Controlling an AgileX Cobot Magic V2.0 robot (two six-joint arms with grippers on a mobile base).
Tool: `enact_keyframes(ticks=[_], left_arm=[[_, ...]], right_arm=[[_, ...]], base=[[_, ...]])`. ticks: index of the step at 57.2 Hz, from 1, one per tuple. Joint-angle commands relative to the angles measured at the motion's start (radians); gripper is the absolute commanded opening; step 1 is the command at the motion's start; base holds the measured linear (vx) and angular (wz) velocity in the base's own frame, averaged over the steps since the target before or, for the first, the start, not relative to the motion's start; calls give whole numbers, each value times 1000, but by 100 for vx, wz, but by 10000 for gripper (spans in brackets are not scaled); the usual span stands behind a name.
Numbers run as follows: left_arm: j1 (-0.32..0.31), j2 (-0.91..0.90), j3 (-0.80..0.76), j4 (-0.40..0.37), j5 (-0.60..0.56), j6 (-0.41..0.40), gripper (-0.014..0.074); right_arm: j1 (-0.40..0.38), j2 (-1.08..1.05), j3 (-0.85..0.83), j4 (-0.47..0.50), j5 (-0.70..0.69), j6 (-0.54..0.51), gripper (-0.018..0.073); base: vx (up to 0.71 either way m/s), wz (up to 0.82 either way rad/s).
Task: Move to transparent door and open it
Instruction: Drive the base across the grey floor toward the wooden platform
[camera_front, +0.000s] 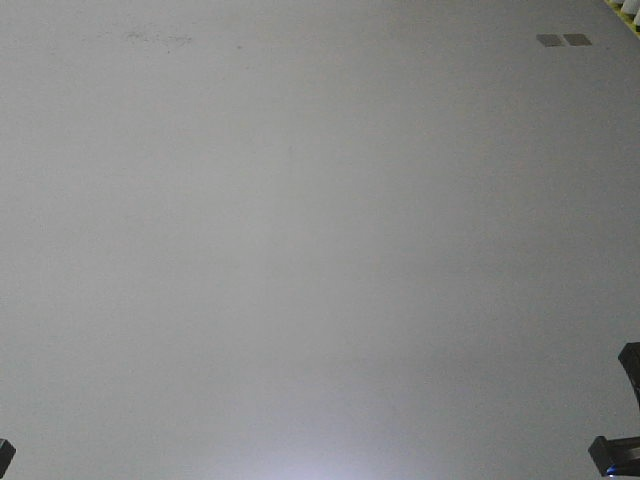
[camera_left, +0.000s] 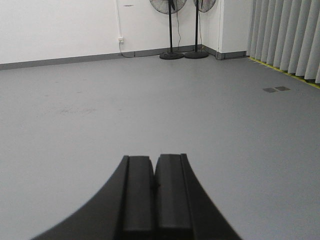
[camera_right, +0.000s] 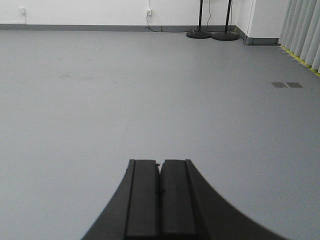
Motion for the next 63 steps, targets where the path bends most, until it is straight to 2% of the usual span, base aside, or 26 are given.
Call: enact_keyframes(ticks=[1,63], left_arm=[[2,-14,16,-4,-82,0,-3],[1,-14,16,-4,-82,0,-3]], right_arm=[[-6,-16,5,-8,-81,-7,-4],[-6,-16,5,-8,-81,-7,-4]], base=[[0,0],[4,1]])
